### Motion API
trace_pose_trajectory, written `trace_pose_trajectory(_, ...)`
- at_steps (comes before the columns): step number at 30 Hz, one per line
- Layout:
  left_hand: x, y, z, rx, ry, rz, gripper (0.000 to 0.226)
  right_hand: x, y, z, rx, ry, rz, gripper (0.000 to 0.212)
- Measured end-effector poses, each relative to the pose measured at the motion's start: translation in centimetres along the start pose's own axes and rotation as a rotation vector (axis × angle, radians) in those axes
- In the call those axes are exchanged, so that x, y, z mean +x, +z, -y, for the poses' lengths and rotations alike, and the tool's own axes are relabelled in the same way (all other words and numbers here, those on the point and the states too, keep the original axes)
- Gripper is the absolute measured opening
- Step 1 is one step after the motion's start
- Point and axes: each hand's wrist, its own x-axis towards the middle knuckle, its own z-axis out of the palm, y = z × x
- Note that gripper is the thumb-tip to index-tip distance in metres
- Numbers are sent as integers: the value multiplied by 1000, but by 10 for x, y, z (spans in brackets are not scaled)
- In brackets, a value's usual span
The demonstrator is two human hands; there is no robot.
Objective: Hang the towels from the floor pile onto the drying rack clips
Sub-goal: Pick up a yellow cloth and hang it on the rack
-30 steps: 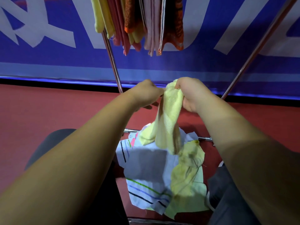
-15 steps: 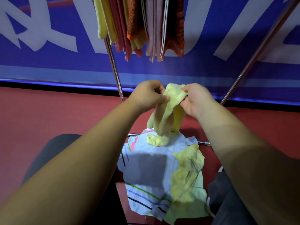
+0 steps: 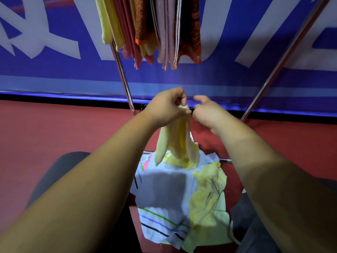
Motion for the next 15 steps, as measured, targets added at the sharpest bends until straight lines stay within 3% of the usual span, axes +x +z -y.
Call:
trace_pose_trajectory(2, 2, 0, 1, -11, 11, -8, 22, -1, 2, 0, -27, -46, 147, 50)
trace_pose_trajectory(5, 7, -5, 6, 81, -30, -6, 32, -1, 4, -6, -70, 75, 234, 11)
trace_pose_trajectory(7, 11, -10, 16, 254, -97, 40, 43, 7, 4, -14, -49, 115, 204, 14)
trace_pose_trajectory(12, 10, -13, 27, 609, -337, 72, 19, 16, 2, -20, 118, 181, 65, 16)
trace_pose_trajectory(13, 10, -13, 26, 604, -361, 48, 14, 18, 2, -21, 158, 220, 56, 20)
trace_pose_trajectory(15, 11, -13, 23, 376, -384, -7, 11, 18, 1, -23, 224, 315, 66, 31)
